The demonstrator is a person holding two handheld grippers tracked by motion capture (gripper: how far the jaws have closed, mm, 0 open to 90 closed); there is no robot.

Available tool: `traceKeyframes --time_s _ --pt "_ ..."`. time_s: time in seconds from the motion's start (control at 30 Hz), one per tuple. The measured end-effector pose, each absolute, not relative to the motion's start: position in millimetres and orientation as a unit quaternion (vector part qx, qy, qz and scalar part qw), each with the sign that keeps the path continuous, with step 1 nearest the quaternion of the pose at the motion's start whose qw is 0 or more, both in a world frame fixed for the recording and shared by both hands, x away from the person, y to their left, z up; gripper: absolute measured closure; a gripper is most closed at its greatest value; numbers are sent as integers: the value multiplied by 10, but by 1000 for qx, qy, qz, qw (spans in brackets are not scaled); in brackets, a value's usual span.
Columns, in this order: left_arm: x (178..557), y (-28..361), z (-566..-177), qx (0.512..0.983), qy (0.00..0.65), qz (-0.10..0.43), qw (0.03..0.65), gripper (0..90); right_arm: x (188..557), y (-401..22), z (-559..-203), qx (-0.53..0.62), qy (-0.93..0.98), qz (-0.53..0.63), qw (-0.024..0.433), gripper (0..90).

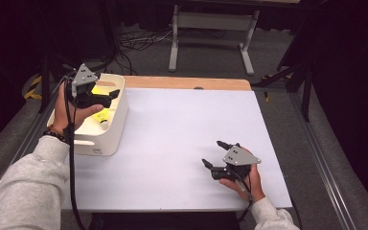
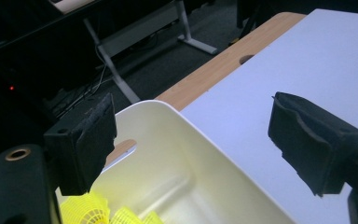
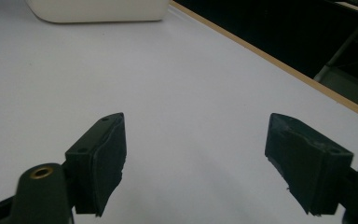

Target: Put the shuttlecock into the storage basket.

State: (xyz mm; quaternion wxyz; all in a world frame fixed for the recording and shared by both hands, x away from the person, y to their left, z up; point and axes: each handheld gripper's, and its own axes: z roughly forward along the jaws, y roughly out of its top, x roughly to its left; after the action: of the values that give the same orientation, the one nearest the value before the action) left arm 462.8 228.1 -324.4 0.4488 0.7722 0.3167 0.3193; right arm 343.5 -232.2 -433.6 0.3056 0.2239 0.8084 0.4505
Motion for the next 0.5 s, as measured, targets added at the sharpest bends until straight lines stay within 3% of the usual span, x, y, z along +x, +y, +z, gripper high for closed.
traceKeyframes --time_s 0.5 --pt "4365 2170 -3204 773 257 318 484 133 3361 -2292 -4299 223 799 468 305 175"
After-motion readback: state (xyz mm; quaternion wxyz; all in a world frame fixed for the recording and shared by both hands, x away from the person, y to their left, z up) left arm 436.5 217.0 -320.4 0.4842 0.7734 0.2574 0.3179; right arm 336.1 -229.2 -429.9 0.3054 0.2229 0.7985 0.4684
